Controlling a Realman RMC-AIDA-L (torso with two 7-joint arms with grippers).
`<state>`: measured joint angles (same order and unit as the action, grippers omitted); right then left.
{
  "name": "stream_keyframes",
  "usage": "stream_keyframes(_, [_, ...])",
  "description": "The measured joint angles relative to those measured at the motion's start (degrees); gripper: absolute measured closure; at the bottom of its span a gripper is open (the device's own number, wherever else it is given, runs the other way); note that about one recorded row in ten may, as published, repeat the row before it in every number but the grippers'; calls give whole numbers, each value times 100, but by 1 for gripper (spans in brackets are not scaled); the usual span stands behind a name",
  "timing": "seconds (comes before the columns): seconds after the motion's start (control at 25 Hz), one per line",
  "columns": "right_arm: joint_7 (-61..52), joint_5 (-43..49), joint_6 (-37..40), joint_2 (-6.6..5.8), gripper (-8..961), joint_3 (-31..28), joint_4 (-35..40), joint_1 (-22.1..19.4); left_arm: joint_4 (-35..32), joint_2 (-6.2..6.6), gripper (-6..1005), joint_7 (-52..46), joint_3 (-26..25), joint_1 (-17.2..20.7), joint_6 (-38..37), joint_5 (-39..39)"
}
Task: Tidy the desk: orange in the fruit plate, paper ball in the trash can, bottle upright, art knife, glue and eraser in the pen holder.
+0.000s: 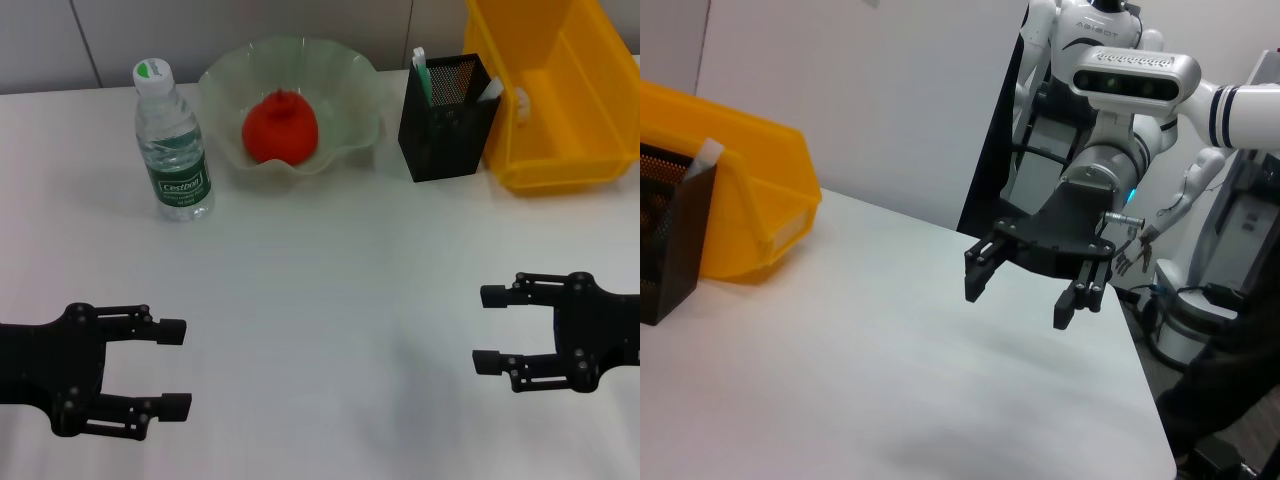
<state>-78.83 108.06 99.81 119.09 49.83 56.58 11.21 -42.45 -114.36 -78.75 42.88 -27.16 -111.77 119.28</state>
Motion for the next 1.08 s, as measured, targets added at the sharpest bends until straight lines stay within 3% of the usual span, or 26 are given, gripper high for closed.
stream_keyframes(0.4, [0, 187, -102, -8, 175, 0, -167, 224, 0, -7, 186, -1, -12, 0, 0, -36])
stream_keyframes(1.08, [2, 188, -112, -3, 176, 1, -203, 240, 0, -26, 186, -4, -25, 0, 15, -45])
